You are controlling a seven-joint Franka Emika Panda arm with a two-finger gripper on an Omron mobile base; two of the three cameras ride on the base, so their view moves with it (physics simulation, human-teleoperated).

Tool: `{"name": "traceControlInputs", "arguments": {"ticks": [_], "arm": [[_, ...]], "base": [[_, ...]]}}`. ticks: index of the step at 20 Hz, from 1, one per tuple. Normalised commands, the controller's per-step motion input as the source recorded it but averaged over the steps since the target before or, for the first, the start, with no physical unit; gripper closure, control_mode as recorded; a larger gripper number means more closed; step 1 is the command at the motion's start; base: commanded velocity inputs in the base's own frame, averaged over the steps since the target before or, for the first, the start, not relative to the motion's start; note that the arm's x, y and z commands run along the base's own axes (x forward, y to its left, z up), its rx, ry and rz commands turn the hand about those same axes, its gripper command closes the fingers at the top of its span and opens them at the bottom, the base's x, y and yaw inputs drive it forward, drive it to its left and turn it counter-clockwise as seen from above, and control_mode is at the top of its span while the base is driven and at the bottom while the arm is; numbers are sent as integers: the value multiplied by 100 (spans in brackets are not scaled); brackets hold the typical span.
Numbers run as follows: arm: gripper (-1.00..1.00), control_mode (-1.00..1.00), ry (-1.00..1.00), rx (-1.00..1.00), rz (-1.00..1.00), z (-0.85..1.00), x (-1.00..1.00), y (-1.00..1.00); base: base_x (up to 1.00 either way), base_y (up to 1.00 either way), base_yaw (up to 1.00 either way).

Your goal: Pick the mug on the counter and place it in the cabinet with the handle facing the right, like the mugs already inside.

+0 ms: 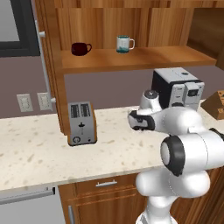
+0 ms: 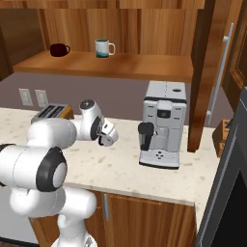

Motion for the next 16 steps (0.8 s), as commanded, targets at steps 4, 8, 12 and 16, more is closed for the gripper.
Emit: {"name": "traceControlInputs", "arguments": {"ticks": [4,8,12,16], "arm": [[100,-100,-9,-7,32,22,-51,0],[100,-100,-5,-6,38,21,-39,4],[100,-100,-3,-6,41,23,-27,12],[100,-100,-3,-6,38,28,-30,10]], "base": [[0,0,0],[0,0,0],[0,0,0],[0,0,0]]}}
